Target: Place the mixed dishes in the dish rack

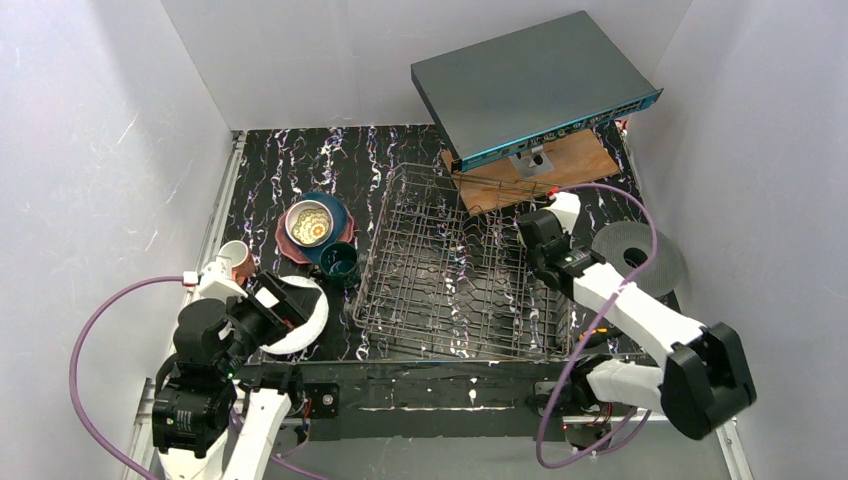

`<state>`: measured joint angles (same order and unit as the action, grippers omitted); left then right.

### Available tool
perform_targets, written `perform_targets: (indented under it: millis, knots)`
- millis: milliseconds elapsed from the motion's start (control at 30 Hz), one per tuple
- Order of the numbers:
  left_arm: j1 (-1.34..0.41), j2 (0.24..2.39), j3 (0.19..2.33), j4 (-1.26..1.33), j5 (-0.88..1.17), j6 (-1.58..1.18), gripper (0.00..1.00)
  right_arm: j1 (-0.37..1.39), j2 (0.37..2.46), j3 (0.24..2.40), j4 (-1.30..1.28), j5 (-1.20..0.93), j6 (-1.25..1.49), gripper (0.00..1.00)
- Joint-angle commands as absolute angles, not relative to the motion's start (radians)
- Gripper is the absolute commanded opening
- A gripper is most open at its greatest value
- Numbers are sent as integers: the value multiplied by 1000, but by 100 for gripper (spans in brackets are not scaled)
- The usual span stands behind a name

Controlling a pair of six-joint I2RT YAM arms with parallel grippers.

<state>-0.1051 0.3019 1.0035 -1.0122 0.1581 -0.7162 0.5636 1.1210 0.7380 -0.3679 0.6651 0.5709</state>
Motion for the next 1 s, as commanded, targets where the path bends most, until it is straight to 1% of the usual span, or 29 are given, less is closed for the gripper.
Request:
perform_targets:
  millis: [0,233,700,800,867,967]
  knots:
    - [-107,281,1021,-1054,173,-722,98,519,1227,812,-171,755,544,1]
    - [-107,267,1020,-1074,187,-730,98,501,1353,858,-122,814,542,1]
    - [-107,306,1022,-1069,223,-727,98,435,1459,853,-118,785,571,1]
    - [-108,309,1021,-1066,232,-722,98,420,1474,865,-113,723,541,17]
    - [-107,318,1027,-1070,239,-712,98,420,1478,868,-118,702,539,31]
    - [-107,320,1027,-1077,239,-706,98,420,1475,866,-141,678,542,54]
